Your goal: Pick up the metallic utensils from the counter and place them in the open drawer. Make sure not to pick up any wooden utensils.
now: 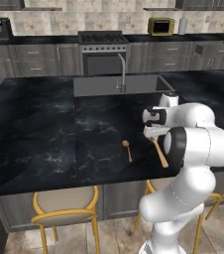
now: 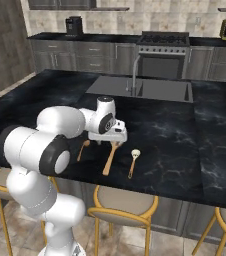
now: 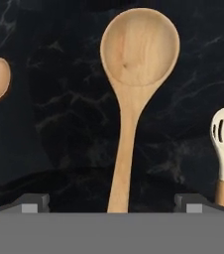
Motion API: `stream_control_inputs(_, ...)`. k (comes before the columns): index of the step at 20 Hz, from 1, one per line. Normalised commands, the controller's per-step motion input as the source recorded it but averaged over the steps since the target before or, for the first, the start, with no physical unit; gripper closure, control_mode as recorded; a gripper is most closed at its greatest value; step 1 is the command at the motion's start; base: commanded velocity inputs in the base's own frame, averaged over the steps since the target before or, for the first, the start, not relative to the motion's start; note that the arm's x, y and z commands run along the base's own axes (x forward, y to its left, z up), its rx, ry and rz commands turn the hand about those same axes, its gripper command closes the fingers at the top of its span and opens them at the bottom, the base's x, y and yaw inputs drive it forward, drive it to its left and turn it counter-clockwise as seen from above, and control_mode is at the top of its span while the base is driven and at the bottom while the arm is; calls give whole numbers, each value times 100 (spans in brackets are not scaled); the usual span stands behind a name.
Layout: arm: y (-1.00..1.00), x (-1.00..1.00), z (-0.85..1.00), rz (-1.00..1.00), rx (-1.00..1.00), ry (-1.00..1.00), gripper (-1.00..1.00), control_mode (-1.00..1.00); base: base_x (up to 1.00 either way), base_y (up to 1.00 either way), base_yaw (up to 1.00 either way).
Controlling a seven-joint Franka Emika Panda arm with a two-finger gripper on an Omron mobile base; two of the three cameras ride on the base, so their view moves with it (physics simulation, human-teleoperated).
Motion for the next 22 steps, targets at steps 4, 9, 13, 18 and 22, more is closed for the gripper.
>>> stream_control_inputs(4,56,-15,0,0,0,-2,-100,-100,0,0,0)
stream_control_inputs(9,88,6,-6,0,0,2,-100,-100,0,0,0)
stream_control_inputs(13,65,50,-5,0,-1,5,-100,-100,0,0,0)
stream_control_inputs(18,15,51,-13,0,-6,11,-100,-100,0,0,0)
stream_control_inputs(22,0,28,-35,0,0,3,-100,-100,0,0,0)
